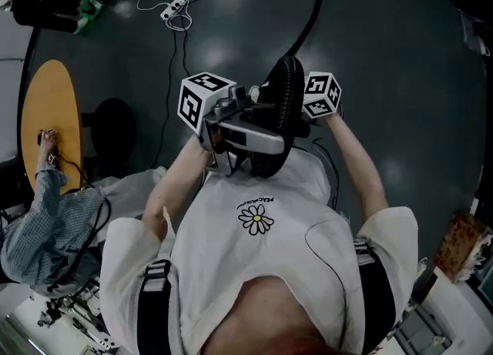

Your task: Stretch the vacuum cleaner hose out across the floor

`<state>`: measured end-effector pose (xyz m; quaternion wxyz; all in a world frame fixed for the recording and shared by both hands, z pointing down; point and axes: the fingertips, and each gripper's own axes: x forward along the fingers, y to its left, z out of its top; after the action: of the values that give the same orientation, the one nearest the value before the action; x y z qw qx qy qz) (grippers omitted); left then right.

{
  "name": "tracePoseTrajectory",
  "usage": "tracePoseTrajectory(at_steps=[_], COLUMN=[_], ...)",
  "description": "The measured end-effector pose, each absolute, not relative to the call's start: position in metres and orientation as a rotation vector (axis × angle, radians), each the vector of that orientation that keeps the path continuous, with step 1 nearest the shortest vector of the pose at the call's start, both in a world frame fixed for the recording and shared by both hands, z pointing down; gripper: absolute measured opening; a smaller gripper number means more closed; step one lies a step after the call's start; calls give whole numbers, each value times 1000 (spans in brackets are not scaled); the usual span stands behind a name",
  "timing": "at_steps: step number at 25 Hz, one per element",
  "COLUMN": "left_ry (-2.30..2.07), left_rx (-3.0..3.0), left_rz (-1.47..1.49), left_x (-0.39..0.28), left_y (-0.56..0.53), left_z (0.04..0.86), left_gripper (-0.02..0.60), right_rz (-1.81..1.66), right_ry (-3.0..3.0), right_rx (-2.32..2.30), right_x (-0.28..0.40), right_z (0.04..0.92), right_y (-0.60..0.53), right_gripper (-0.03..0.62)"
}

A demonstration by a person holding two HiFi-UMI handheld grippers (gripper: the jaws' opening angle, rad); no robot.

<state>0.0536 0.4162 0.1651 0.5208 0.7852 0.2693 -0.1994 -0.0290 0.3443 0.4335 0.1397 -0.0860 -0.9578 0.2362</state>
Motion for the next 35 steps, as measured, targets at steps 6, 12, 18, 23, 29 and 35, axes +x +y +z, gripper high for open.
tracePoseTrajectory(at_steps=[6,12,18,23,29,35], left_ry=[490,556,392,312,260,209], left_rx=[2050,2158,2321,2398,2269,1825], left_rz=[-411,-322,-304,-291,-806,-1363], left_x=[49,42,50,78,35,-65], left_y=[398,412,405,407,377,277], left_z=[174,191,202,232,196,130], left_gripper=[227,229,230,230,230,229], right_rz=[509,70,-415,-653,-819,-538], right_ry=[-2811,-2777,-2653,-2551,-2474,-2644], right_rx=[361,785,1177,1492,1745,1881], right_x=[-30,3,55,79,97,130], right_z=[408,352,255,180,107,115], right_y=[276,195,136,119,114,130], right_gripper=[234,235,235,235,233,235])
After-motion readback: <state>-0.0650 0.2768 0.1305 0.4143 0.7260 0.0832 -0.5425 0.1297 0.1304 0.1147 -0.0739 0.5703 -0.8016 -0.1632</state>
